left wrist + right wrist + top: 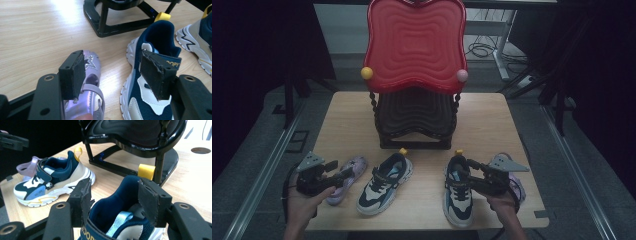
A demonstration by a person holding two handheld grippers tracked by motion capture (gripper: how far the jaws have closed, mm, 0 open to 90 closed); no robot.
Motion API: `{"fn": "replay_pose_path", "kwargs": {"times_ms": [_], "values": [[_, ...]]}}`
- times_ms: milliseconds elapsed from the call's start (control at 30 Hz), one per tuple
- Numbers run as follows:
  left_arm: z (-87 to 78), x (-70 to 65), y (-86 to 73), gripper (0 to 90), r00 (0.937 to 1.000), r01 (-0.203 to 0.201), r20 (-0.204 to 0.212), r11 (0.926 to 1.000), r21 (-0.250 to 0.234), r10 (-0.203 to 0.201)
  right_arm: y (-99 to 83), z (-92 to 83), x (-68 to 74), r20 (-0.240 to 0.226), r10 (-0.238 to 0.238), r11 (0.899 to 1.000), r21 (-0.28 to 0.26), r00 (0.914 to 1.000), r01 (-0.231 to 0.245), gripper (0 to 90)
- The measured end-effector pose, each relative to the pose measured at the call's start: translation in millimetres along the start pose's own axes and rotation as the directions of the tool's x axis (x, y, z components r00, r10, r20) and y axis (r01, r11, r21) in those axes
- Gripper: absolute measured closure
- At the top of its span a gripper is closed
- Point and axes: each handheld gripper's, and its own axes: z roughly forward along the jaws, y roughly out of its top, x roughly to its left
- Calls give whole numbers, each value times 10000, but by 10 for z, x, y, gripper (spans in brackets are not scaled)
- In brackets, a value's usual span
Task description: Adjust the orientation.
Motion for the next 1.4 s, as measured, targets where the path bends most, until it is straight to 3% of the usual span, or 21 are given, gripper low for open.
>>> {"fn": "replay_pose_path", "kwargs": {"times_ms": [300,433,467,600,700,867,1000,1333,1400], "values": [[115,-54,-2,439,9997,53,234,9999,87,-55,-26,32,-84,-110,281,9996,-19,9995,-281,455],[122,-159,-5,480,9984,-325,472,9993,169,317,-31,36,-47,-12,110,9999,58,9999,-110,457],[91,-208,3,493,9968,-587,545,9982,121,580,-19,12,-6,54,13,10000,39,10000,-14,457],[42,-269,9,558,9929,-821,859,9966,-35,821,20,-48,49,252,-176,9998,-86,9995,178,458],[35,-291,-3,589,9914,-915,944,9958,-11,912,38,-46,55,275,-210,9997,-125,9994,214,458],[31,-286,-5,719,9897,-874,1136,9962,22,866,53,-2,78,155,-250,9997,-47,9996,250,458],[77,-273,-10,879,9874,-1027,1251,9938,432,967,37,51,59,20,-260,9995,175,9997,260,458],[-4,-247,-88,900,9831,-1518,1275,9742,1667,1314,46,-17,29,225,-217,9996,175,9995,213,459],[-64,-209,-120,900,9852,-1503,1102,9713,1843,1315,51,-65,15,203,211,9997,107,9996,-214,462]]}}
